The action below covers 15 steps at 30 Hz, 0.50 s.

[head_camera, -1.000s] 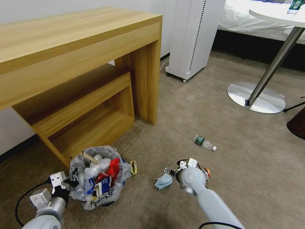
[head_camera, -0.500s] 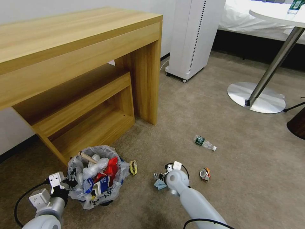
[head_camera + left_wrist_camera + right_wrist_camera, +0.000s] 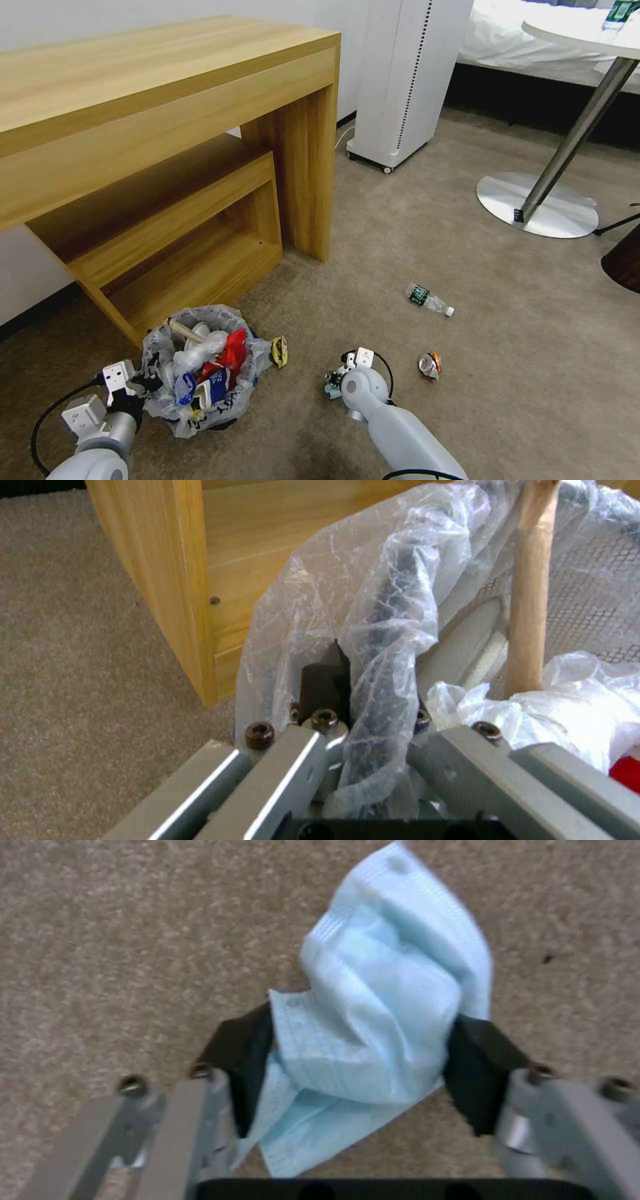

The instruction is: Pick up the trash bin and place the garbage on the floor into it.

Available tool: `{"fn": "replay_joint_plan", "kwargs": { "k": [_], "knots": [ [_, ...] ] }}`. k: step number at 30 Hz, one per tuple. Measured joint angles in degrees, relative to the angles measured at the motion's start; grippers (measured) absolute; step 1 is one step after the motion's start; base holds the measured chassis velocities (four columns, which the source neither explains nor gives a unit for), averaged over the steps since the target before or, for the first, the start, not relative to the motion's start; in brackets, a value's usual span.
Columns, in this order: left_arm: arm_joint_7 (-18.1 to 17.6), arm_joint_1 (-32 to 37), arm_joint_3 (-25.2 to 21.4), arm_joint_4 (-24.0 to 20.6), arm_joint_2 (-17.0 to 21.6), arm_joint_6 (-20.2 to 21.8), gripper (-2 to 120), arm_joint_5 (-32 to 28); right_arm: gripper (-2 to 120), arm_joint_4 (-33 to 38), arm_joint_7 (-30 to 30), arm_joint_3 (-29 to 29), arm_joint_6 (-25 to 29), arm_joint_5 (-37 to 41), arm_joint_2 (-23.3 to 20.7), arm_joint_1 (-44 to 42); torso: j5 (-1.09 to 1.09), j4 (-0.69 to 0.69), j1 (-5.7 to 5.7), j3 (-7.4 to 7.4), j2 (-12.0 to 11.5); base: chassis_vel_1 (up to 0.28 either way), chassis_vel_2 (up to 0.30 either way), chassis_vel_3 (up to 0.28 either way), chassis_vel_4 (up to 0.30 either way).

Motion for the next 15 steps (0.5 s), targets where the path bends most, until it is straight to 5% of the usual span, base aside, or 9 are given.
{"fn": "replay_joint_plan", "kwargs": {
  "k": [15],
  "knots": [
    [0.0, 0.3, 0.4, -0.5, -0.9, -0.3, 1, 0.8, 0, 1.3, -2.1, -0.4, 1.6, -3.1, -2.0, -1.8, 0.01, 0.01, 0.00, 0.03, 0.0, 0.000, 0.000, 0.000, 0.000]
  ]
}}
